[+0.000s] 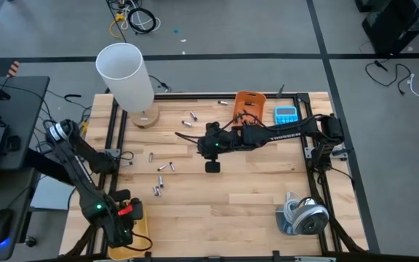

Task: Sort batteries
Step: Put the silver battery into the yellow bin

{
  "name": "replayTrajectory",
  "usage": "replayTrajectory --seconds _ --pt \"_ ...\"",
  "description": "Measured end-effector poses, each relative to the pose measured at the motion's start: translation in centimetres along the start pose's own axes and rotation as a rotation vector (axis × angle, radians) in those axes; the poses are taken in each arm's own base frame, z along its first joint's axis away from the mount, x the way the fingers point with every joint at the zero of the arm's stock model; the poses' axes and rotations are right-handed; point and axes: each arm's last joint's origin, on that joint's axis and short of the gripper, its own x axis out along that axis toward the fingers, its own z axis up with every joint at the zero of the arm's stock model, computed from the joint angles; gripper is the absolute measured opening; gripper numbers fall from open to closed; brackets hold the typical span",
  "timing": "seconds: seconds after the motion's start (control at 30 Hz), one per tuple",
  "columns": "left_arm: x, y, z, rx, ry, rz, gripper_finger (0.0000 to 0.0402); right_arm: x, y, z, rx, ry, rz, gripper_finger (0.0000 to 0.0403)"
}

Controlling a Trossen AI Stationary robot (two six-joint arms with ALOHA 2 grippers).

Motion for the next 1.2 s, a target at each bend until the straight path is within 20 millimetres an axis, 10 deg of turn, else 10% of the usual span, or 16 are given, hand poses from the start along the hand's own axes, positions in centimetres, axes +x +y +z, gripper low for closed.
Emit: replayTrajectory --seconds 1.2 --pt "1.5 -0.3 -0.5 -0.009 0.104 0.063 0.0121 2.2 0.4 -2.6 0.024 -0.132 0.007 0.0097"
